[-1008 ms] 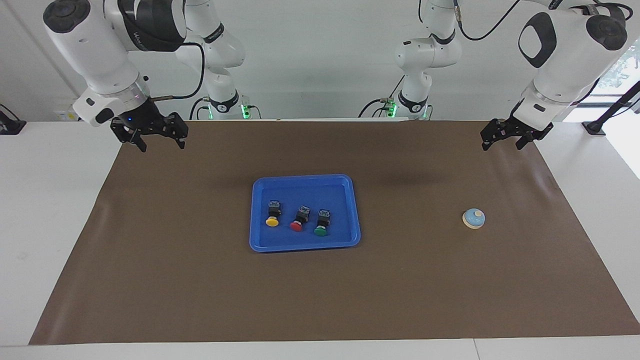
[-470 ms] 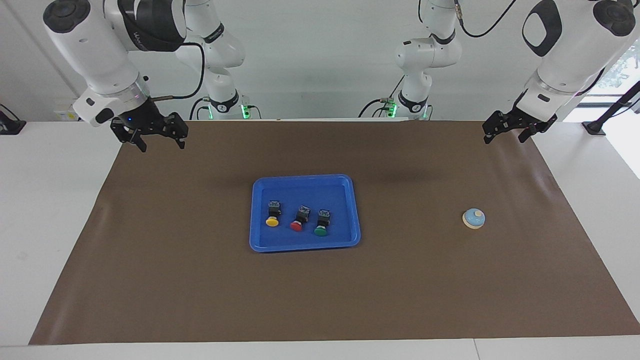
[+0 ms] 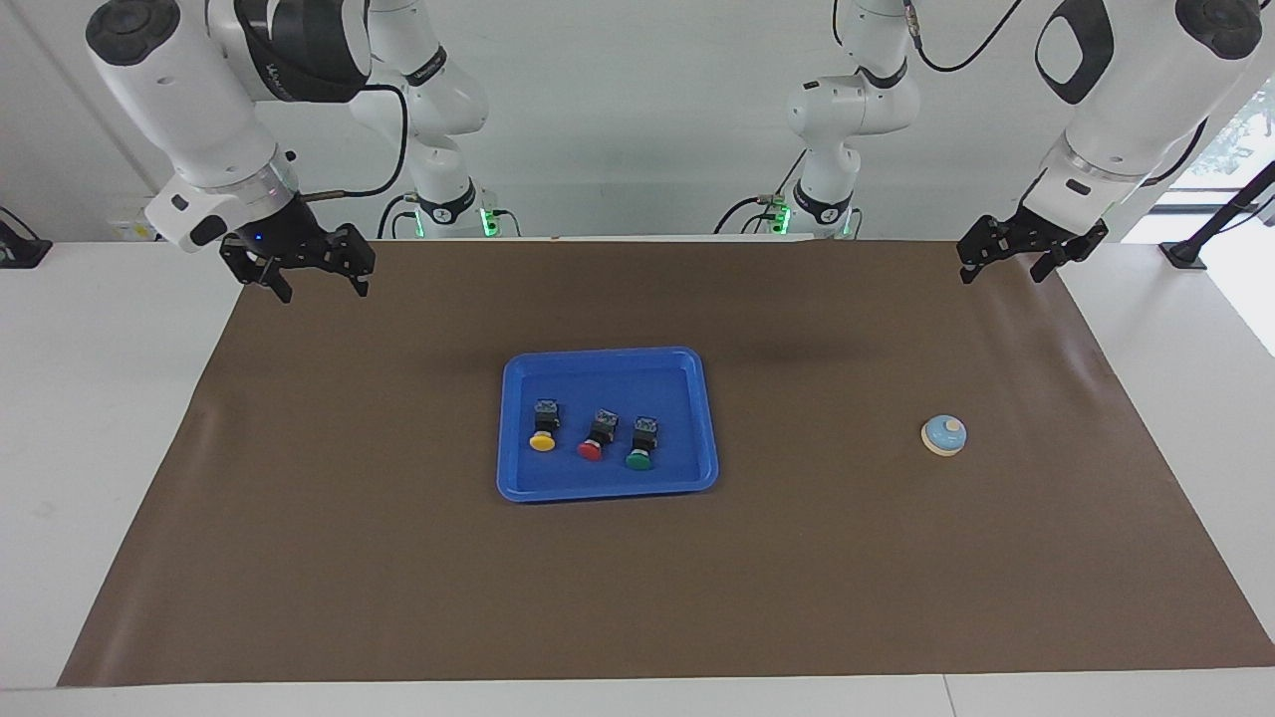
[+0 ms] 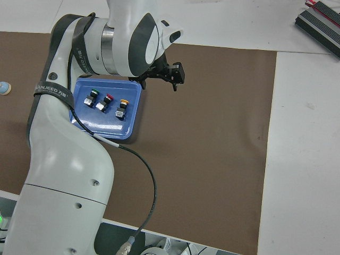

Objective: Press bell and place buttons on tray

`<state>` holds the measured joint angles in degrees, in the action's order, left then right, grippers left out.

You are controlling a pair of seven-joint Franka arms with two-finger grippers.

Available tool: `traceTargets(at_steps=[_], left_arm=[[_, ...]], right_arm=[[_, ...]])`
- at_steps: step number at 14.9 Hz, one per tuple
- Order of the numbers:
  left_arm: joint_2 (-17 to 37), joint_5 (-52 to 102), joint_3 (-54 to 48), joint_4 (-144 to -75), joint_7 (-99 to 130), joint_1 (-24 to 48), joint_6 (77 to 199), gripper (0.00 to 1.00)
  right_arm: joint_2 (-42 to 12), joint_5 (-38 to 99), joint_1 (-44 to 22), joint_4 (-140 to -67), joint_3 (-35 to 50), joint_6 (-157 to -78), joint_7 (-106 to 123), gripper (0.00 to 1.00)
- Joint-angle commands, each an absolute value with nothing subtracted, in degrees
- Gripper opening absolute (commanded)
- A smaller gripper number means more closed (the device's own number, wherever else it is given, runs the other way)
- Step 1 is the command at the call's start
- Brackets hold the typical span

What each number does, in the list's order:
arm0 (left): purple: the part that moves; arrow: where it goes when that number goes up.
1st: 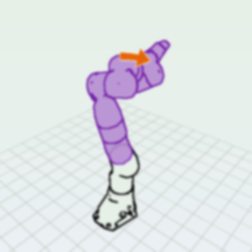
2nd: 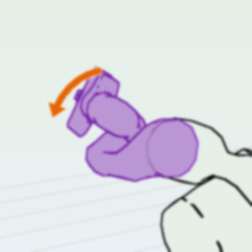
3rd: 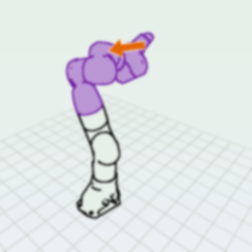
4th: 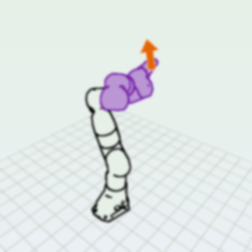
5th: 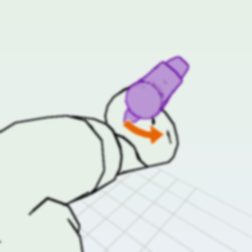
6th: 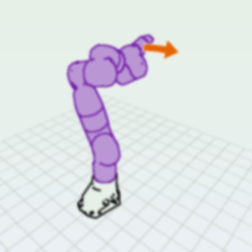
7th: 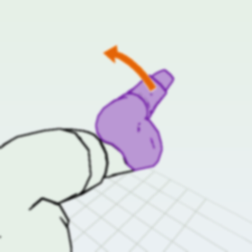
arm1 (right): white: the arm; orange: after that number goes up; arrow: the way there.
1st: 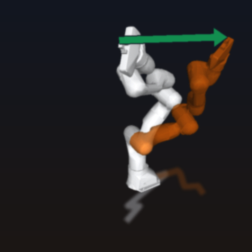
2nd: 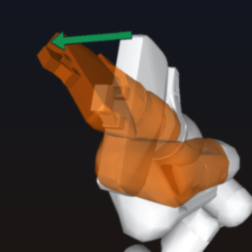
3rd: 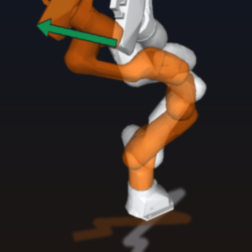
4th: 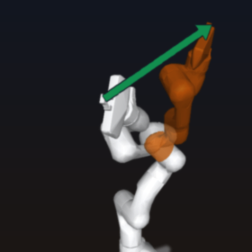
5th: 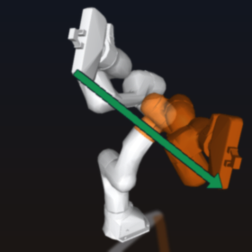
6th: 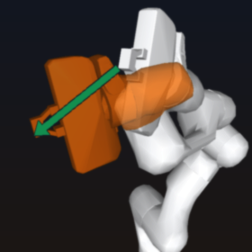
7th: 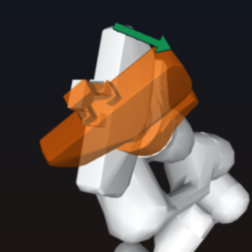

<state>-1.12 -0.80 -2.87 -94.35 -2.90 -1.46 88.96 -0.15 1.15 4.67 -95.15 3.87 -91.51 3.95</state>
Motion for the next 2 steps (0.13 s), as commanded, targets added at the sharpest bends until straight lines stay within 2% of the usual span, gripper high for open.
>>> traceTargets(at_steps=[1, 2], left_arm=[[-1.3, -1.4, -2.5, -93.8, -2.3, -1.0, 88.0, 1.0], [-1.3, -1.4, -2.5, -93.9, -2.2, -1.0, 88.2, 1.0]], right_arm=[[0.5, 2.0, 5.4, -95.6, 4.4, -90.9, 3.8, 1.0], [0.5, 2.0, 5.4, -95.6, 4.4, -90.9, 3.8, 1.0]])
